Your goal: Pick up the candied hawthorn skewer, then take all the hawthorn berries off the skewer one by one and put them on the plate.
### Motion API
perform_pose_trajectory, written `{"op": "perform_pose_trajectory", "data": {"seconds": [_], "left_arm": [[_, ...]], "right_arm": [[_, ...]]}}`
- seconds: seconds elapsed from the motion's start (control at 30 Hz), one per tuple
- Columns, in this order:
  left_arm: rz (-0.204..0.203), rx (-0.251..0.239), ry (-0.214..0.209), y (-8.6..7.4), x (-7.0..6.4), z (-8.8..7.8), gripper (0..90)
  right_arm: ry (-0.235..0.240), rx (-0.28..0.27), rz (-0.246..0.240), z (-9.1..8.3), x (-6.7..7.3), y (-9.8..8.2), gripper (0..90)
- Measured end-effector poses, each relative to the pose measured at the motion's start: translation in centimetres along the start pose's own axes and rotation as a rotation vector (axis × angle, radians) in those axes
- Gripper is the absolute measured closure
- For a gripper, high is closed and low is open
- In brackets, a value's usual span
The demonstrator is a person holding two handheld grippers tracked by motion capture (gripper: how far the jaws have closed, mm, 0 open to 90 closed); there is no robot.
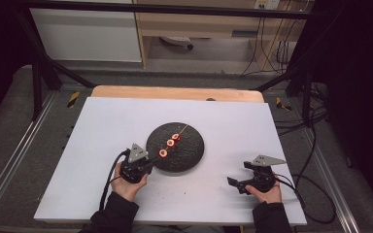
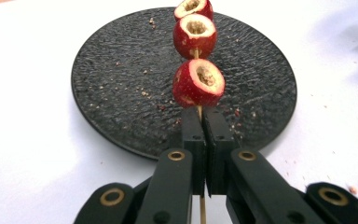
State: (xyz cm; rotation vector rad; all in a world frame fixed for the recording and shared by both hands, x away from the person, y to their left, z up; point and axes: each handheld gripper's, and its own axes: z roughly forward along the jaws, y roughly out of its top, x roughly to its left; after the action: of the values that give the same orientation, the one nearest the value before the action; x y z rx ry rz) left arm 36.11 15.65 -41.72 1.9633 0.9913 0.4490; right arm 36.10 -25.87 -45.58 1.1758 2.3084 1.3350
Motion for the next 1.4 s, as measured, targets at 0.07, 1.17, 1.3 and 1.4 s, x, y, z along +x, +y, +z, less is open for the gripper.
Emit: {"op": "perform_pose_trajectory", "data": {"seconds": [0.07,1.17,1.3,1.4], "left_arm": [[0.0,-0.007,-0.009,-0.3,0.2,-0.5,88.3],[0.023,-0.079,-0.08,-4.4,1.9,-4.5,88.3],[0.028,-0.082,-0.081,-4.4,1.8,-4.5,88.3],[0.032,-0.082,-0.082,-4.4,1.6,-4.4,88.3]], "right_arm": [[0.001,-0.003,0.004,0.0,0.0,0.0,0.9],[0.012,-0.026,0.018,2.6,4.0,2.9,0.6],[0.017,-0.019,0.016,3.5,4.9,3.8,0.7],[0.03,-0.025,0.018,4.1,5.6,4.7,1.1]]}}
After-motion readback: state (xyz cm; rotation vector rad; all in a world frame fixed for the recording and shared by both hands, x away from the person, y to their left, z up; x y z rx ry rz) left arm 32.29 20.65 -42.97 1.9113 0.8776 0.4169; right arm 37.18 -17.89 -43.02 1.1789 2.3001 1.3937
